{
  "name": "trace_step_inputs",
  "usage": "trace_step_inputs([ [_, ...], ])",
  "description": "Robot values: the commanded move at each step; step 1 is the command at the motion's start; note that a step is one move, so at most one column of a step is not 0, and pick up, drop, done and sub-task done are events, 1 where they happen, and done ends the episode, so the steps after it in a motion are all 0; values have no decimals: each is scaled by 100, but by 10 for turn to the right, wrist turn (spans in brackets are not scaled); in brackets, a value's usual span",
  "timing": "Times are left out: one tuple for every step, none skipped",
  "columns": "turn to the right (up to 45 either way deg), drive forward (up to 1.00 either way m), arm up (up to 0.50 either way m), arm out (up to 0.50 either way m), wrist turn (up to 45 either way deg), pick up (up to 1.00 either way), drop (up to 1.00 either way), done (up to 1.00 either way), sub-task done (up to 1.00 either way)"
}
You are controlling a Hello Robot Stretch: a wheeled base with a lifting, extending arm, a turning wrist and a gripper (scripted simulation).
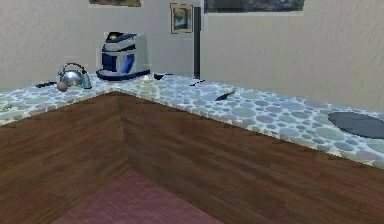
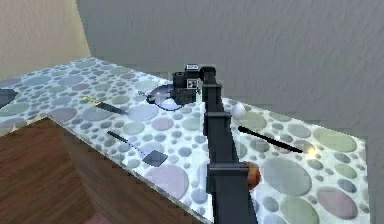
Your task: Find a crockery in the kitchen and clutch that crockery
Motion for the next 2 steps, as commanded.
trace_step_inputs([
  [0, 0, 8, 0, 0, 0, 0, 0, 0],
  [0, 0, 0, 0, 0, 0, 0, 100, 0],
])
